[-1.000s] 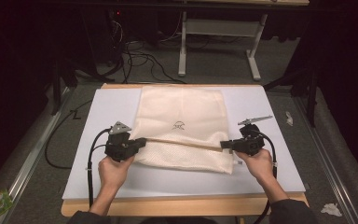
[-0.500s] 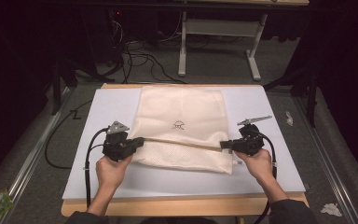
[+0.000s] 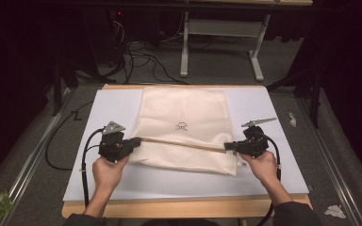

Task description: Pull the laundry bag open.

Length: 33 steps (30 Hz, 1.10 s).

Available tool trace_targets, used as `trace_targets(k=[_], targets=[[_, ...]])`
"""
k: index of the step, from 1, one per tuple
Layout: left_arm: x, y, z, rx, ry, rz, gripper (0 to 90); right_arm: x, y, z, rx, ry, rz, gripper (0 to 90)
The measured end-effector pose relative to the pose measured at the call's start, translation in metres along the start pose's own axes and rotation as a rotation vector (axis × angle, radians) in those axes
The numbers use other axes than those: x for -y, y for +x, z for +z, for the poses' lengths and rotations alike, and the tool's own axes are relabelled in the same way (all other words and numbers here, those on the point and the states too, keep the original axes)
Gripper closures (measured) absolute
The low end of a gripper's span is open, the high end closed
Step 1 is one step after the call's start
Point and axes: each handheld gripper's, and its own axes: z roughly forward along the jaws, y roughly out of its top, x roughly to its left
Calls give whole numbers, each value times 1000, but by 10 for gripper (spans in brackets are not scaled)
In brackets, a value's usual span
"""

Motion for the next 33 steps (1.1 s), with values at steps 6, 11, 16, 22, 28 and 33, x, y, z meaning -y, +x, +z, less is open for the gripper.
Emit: trace_targets(k=[6,11,16,22,28,33], targets=[[0,3,-3,-12,-3,-4,872,1,-1,0,14,4,1,870],[0,4,-4,-13,-3,-5,872,1,-2,0,14,4,-2,870],[0,5,-3,-12,3,-4,872,0,-2,0,13,4,-2,870],[1,9,-6,-18,4,-17,872,0,-5,-2,11,3,8,870],[2,15,-10,-17,4,-30,872,-3,-5,-3,37,8,-5,870],[3,17,-11,-16,10,-34,872,-2,-5,-3,45,8,-7,870]])
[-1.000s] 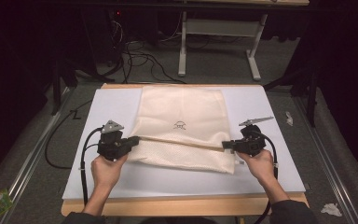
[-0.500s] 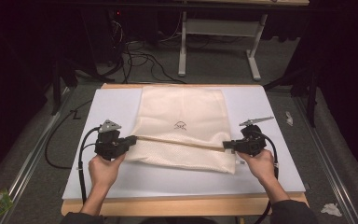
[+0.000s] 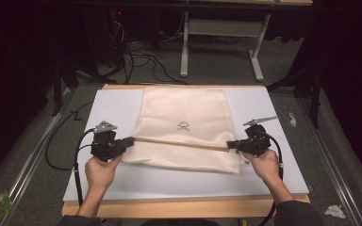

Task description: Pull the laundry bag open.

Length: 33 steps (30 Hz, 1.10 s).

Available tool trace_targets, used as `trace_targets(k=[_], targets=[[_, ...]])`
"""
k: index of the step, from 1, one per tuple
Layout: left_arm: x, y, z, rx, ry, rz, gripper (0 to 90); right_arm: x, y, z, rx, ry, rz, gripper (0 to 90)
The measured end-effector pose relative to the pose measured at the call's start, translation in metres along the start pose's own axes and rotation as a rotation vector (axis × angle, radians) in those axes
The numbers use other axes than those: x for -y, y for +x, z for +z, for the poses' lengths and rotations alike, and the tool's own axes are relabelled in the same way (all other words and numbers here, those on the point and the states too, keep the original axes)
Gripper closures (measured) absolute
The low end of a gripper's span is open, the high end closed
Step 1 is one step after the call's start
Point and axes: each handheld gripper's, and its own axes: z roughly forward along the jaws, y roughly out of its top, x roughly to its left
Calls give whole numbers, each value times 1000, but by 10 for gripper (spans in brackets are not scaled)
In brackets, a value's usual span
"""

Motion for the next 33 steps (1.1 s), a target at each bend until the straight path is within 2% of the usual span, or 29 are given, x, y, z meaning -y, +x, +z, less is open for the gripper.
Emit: trace_targets(k=[8,17,19,26,33], targets=[[1,3,-1,-6,2,-7,871,0,-1,1,11,8,3,870],[3,7,1,-3,27,-11,872,-1,0,3,19,16,-1,870],[3,8,1,-15,29,-9,871,-1,0,3,25,19,-2,870],[4,10,0,-14,27,-15,871,-4,-1,1,36,19,-6,870],[4,11,3,-30,36,-6,872,-5,-1,0,37,17,0,870]])
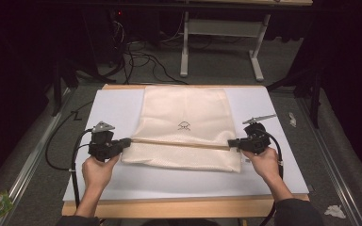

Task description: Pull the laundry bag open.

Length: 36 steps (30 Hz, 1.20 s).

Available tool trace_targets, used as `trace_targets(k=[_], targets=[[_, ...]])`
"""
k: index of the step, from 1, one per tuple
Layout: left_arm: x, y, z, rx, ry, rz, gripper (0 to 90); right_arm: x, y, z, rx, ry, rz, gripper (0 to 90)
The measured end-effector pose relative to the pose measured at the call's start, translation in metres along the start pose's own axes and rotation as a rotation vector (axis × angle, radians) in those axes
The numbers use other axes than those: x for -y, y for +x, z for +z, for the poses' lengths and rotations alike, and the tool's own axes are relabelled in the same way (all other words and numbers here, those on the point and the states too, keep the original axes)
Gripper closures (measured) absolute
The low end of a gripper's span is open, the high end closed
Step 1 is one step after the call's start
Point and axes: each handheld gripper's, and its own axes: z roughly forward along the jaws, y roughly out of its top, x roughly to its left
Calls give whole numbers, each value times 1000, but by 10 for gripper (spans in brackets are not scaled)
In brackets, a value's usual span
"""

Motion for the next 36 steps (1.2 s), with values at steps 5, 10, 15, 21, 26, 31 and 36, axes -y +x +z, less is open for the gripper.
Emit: trace_targets(k=[5,10,15,21,26,31,36], targets=[[1,2,2,-1,8,-5,872,-1,-3,-1,13,-5,0,870],[1,0,5,-2,15,1,872,-3,-4,2,40,1,-3,871],[1,-2,13,2,36,2,871,-4,-7,6,62,17,-4,870],[3,-5,19,15,45,0,870,-4,-11,9,66,22,7,864],[6,-5,24,34,53,-3,868,-4,-12,12,57,22,17,855],[8,-5,30,39,69,-8,867,-4,-13,17,65,28,16,853],[11,-6,37,40,96,2,866,-3,-14,21,72,31,14,846]])
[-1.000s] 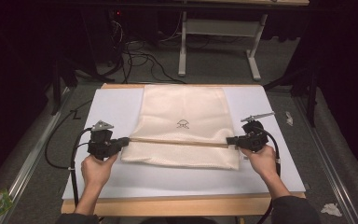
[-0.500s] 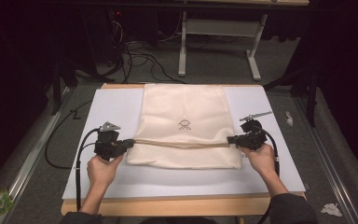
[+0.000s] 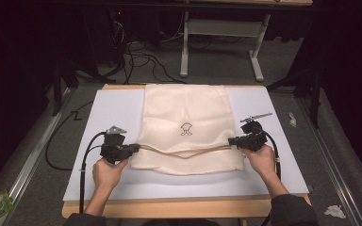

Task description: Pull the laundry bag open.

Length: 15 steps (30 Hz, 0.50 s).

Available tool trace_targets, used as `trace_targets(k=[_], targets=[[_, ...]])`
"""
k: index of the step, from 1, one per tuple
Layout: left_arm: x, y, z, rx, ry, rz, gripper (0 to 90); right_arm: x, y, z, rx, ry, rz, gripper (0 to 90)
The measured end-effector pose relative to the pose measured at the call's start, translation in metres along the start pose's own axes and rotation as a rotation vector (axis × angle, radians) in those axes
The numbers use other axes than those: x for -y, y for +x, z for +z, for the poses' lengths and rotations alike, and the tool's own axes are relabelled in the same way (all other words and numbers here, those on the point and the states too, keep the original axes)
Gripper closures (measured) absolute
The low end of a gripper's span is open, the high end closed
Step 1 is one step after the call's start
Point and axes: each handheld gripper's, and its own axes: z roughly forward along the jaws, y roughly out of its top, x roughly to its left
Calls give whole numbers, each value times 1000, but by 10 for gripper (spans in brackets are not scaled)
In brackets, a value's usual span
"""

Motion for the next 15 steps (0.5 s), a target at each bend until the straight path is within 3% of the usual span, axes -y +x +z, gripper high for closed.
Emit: trace_targets(k=[15], targets=[[6,4,12,-5,58,-11,863,9,-6,17,20,50,8,825]])
